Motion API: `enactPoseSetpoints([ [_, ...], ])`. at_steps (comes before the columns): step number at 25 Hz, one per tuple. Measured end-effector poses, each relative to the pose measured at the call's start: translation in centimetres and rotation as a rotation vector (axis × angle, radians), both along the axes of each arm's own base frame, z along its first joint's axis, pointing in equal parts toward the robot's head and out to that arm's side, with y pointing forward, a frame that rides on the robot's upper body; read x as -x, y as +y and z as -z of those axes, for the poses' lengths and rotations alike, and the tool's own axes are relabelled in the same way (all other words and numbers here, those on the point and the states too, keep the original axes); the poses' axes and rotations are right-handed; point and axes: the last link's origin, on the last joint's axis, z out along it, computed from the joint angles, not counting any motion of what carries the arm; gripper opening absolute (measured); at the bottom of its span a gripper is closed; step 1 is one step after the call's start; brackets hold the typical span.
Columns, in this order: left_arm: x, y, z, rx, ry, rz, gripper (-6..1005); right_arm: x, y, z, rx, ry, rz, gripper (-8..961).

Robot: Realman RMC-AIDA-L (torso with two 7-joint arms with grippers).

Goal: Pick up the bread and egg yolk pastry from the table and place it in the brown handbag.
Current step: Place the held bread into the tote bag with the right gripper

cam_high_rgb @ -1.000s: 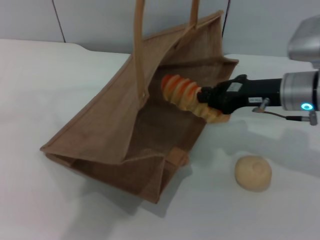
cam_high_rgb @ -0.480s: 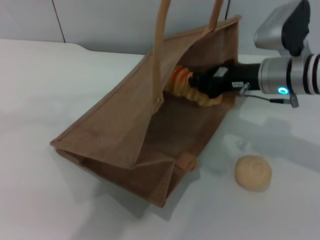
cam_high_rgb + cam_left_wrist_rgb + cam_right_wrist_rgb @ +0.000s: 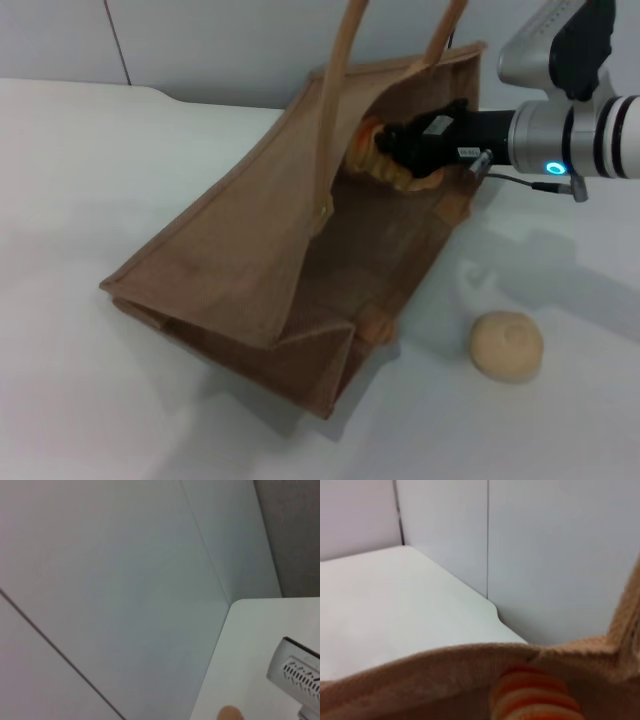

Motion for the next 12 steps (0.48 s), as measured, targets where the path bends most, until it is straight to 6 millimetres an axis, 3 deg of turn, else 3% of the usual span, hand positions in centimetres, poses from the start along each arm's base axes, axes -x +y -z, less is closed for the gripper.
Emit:
enactPoseSetpoints([
  [12,-1.4,-0.7,0.5,0.014,-0.001,0.04,110,1.2,0.1,1.3,-0.027,-0.009,-0.051,121],
])
